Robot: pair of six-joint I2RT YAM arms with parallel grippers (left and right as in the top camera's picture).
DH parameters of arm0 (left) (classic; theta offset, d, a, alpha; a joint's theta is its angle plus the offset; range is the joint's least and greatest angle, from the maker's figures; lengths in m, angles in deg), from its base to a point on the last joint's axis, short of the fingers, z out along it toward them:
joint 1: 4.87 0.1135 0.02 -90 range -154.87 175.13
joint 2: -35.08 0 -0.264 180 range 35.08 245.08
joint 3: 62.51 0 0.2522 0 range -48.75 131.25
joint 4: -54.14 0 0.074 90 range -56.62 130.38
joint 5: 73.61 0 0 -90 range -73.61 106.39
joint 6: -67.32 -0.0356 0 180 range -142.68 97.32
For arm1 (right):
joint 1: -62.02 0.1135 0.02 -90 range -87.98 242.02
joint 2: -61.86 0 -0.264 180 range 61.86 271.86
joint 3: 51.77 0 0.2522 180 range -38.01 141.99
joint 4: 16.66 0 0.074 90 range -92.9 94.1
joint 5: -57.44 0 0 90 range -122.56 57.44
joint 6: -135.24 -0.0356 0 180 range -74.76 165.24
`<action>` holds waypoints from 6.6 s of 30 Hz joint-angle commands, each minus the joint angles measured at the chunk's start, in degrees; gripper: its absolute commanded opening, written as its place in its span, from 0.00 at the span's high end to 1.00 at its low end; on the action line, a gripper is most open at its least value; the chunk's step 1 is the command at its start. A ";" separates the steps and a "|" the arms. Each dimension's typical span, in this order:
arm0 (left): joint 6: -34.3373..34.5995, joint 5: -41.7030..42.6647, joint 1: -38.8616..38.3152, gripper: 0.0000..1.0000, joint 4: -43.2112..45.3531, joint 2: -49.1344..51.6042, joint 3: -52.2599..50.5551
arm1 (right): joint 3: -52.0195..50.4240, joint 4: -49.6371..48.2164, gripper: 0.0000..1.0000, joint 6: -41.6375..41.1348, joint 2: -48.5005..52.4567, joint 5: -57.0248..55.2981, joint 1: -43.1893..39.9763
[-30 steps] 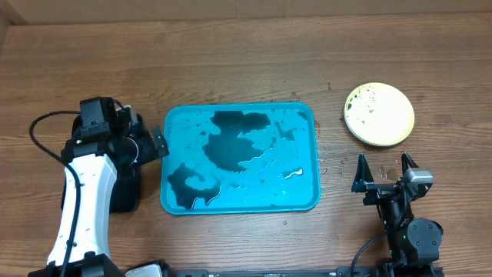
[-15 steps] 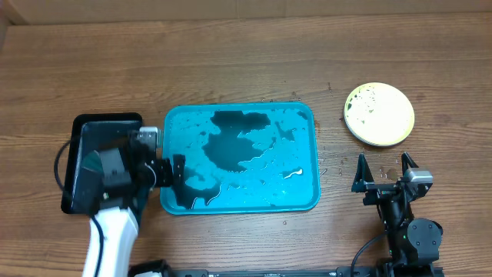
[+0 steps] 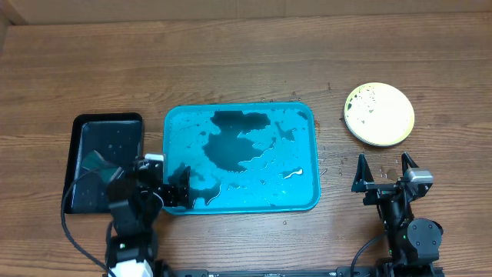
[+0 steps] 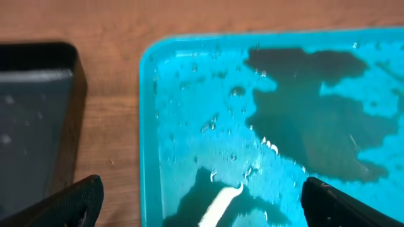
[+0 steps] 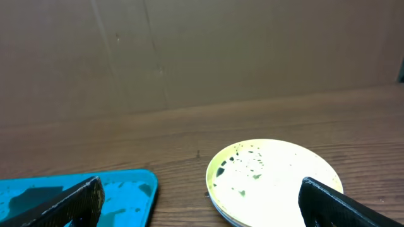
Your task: Clean dirty plates on tray and stack at the side
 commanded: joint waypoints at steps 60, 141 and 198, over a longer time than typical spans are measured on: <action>7.69 -18.32 -11.17 0.00 -4.22 -41.44 -8.87 | -0.61 -0.35 0.00 0.22 -0.57 0.26 0.31; 7.69 -18.32 -11.15 0.00 -4.20 -41.40 -8.87 | -0.61 -0.35 0.00 0.22 -0.57 0.26 0.31; 7.69 -18.32 -11.15 0.00 -4.20 -41.40 -8.87 | -0.61 -0.35 0.00 0.22 -0.57 0.26 0.31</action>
